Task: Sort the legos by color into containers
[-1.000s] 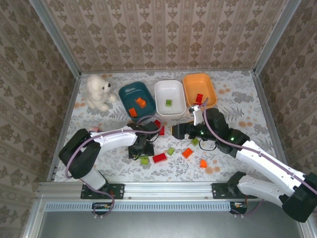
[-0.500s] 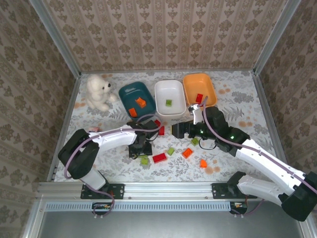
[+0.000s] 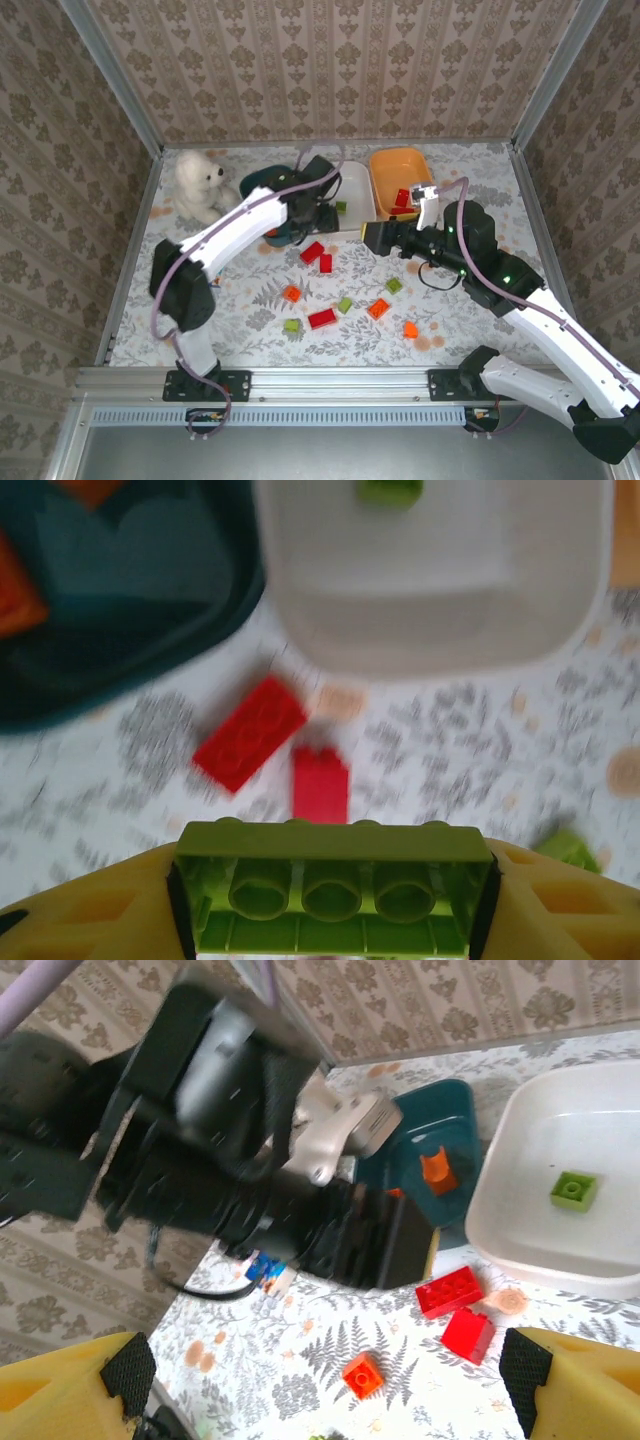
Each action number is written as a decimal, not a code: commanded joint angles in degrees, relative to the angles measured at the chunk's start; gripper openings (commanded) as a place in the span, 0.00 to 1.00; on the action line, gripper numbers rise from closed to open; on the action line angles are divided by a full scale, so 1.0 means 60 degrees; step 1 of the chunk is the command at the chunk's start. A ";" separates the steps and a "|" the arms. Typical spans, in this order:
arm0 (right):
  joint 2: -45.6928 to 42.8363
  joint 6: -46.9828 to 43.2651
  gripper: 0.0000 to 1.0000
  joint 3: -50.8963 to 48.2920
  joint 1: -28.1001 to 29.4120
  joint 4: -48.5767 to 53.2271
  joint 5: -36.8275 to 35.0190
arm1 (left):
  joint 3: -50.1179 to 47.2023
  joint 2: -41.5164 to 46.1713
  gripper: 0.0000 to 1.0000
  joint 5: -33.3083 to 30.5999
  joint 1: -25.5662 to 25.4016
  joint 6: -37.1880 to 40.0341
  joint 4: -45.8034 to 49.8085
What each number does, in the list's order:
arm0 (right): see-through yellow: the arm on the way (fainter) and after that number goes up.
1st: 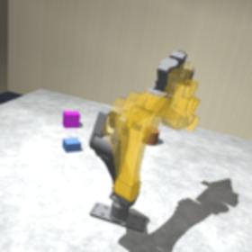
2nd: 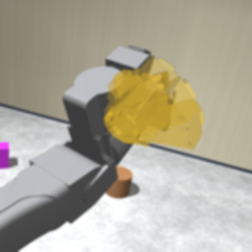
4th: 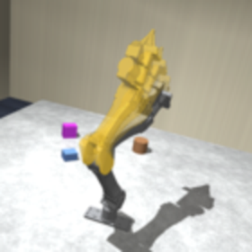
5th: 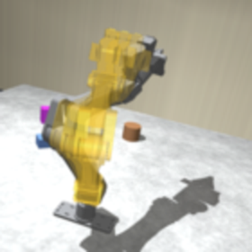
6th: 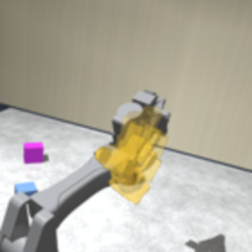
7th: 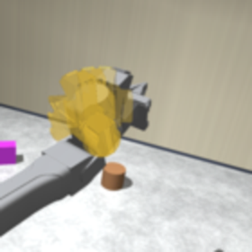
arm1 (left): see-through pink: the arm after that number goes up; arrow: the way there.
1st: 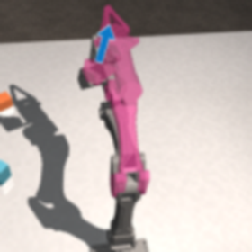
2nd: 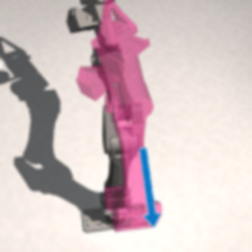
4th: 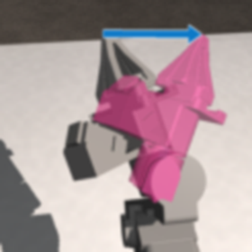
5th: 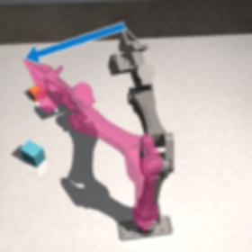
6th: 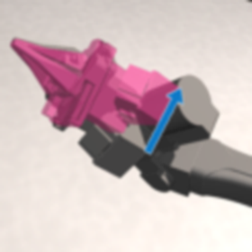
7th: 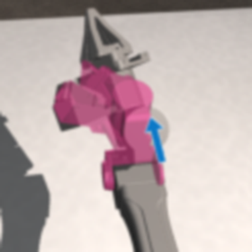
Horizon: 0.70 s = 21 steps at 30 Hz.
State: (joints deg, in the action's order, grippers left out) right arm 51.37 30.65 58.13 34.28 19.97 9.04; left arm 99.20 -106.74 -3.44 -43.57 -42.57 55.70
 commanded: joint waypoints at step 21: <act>-0.0536 0.0095 0.92 -0.0148 -0.0243 0.1195 -0.1372 | 0.4948 -0.5451 0.61 0.0809 0.0446 -0.0267 0.1000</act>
State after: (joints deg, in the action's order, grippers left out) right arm 48.34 30.68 57.82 33.23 26.02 2.00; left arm 128.57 -138.06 -0.36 -41.15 -42.11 60.49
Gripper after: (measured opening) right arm 0.921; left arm 0.619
